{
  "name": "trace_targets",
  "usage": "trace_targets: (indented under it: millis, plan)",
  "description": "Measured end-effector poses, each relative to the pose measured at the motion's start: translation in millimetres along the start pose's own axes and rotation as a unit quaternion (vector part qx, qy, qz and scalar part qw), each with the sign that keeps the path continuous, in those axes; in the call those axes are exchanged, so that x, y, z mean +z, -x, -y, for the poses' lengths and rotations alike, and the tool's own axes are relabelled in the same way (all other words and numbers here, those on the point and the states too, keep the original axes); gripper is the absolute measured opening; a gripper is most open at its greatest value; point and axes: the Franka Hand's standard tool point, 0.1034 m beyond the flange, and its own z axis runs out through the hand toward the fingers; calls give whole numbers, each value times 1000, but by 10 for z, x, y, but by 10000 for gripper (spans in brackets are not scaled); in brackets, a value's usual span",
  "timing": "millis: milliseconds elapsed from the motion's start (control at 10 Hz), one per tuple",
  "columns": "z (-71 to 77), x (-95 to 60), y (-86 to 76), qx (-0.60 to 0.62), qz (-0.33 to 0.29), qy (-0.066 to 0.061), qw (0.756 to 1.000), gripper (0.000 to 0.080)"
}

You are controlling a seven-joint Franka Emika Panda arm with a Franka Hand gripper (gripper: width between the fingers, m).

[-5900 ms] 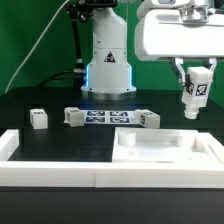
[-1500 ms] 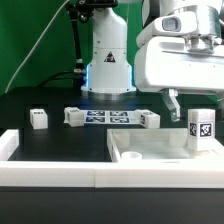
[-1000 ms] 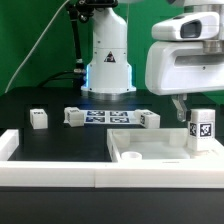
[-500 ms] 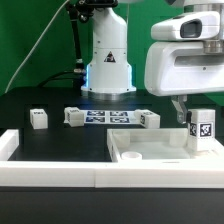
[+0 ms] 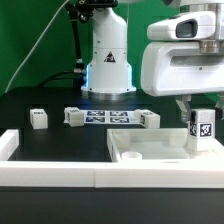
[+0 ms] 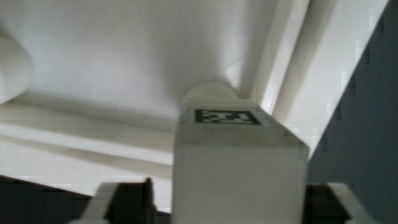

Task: Assemble one leg

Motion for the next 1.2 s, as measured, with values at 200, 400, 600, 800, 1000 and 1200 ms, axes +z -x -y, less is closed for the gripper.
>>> trace_targets:
  millis: [200, 400, 600, 800, 1000, 1200]
  plan:
    - [1, 0, 0, 17, 0, 0, 1000, 291]
    - [6, 3, 0, 46, 0, -1, 999, 291]
    - [41, 13, -7, 201, 3, -4, 980, 291]
    - [37, 16, -17, 307, 3, -5, 952, 292]
    - [42, 18, -24, 457, 3, -10, 889, 292]
    - [28, 21, 2, 574, 16, -10, 819, 292]
